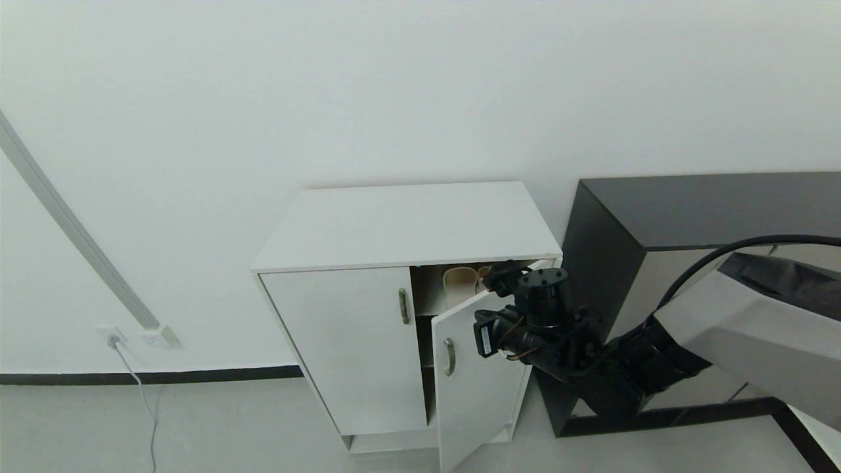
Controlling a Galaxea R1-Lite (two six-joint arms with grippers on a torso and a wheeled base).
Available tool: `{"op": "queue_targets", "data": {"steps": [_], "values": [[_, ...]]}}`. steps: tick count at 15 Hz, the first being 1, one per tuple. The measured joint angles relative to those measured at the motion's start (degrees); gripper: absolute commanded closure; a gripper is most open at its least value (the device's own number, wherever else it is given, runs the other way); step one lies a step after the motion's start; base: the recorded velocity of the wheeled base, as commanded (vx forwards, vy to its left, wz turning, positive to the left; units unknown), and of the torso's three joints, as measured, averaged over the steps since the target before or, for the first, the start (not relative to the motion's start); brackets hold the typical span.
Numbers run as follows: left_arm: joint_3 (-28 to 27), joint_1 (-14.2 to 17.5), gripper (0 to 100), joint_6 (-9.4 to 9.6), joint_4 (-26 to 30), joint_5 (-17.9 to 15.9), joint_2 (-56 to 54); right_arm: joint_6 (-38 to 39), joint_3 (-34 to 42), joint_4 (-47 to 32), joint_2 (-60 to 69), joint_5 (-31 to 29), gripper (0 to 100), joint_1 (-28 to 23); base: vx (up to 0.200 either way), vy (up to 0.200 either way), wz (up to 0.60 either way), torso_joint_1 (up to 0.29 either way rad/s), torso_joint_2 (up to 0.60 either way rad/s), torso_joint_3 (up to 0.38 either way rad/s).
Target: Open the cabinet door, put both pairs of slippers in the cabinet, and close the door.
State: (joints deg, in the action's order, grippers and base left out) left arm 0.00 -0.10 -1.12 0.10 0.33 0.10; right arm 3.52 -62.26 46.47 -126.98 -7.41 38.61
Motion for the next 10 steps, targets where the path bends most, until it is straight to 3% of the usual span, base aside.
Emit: {"op": "queue_targets", "data": {"steps": [10], "values": [[0.0,0.0,100,0.01,0.0,0.0,0.0,-0.3,-12.9,-4.6,-6.4,-0.2,100,-0.5,0.0,0.0,0.0,0.0,0.0,0.0]]}}
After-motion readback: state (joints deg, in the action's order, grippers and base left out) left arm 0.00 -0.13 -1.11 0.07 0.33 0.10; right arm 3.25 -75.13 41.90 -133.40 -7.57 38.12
